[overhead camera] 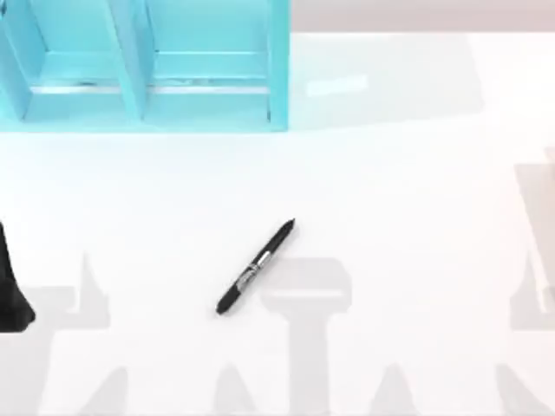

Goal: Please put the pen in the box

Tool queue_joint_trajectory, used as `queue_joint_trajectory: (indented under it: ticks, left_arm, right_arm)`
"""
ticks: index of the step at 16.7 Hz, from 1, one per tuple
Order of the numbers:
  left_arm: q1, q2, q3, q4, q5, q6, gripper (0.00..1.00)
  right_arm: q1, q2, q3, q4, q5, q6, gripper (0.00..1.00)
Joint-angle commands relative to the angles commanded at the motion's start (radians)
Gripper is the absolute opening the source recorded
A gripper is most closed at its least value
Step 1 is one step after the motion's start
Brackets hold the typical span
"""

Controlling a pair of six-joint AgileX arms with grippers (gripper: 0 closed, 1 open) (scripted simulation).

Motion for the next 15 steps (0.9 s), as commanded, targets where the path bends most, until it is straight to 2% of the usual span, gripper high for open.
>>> queue_joint_trajectory:
  ticks: [4, 7, 11, 15]
  left_arm:
    - [0.0, 0.0, 0.0, 0.0, 0.0, 0.0, 1.0]
    - [0.0, 0.0, 0.0, 0.0, 0.0, 0.0, 1.0]
    - [0.0, 0.0, 0.0, 0.0, 0.0, 0.0, 1.0]
    - [0.0, 0.0, 0.0, 0.0, 0.0, 0.0, 1.0]
  right_arm:
    - [-0.006, 0.025, 0.022, -0.014, 0.004, 0.023, 1.0]
    - [-0.012, 0.145, 0.127, -0.089, 0.008, 0.128, 1.0]
    - [0.024, 0.448, 0.395, -0.274, -0.015, 0.347, 1.0]
    - [0.103, 0.907, 0.757, -0.496, -0.067, 0.559, 1.0]
